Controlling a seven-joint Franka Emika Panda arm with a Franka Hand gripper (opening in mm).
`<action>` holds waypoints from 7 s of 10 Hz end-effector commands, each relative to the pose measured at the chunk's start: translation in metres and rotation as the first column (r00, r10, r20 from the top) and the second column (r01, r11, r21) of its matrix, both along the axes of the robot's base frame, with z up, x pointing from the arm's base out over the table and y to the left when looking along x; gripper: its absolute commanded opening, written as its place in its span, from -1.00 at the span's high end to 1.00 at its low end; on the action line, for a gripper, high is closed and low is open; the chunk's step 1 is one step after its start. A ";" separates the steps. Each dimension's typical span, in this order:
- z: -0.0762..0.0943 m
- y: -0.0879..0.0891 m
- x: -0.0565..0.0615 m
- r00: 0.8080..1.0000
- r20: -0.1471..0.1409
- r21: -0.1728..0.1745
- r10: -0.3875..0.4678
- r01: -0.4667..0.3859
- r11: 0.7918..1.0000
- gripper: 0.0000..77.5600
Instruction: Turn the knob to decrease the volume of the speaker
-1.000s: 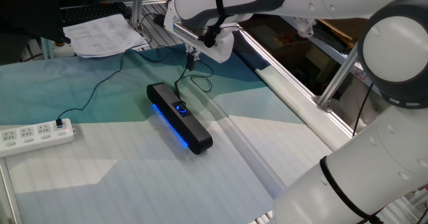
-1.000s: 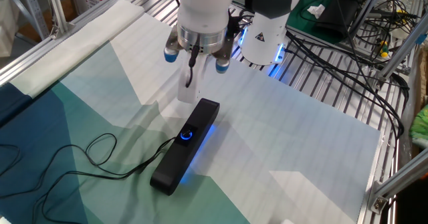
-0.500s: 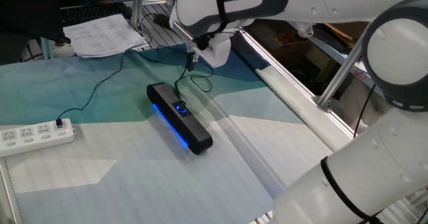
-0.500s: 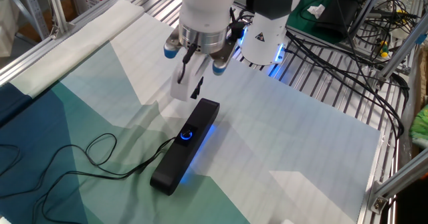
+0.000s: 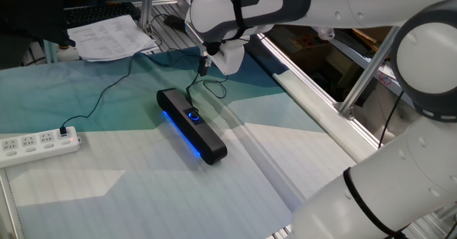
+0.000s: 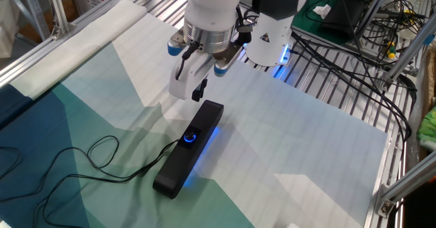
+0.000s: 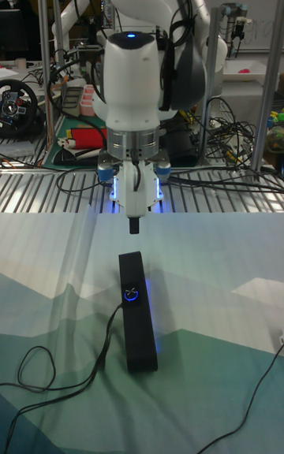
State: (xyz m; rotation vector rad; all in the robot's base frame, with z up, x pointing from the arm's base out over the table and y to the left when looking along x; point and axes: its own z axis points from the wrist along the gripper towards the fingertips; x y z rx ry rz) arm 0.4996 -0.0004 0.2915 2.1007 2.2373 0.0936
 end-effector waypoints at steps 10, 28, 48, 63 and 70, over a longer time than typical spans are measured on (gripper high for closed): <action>0.001 0.000 0.001 0.998 -0.002 0.026 -0.056 0.056 0.998 1.00; -0.042 0.010 0.005 0.999 -0.027 0.047 0.019 -0.018 0.999 1.00; -0.151 -0.004 -0.001 0.991 0.010 -0.018 0.136 -0.135 0.991 1.00; -0.161 -0.006 -0.004 0.991 -0.011 -0.011 0.131 -0.131 0.991 1.00; -0.161 -0.006 -0.004 0.991 -0.011 -0.011 0.131 -0.131 0.991 -1.00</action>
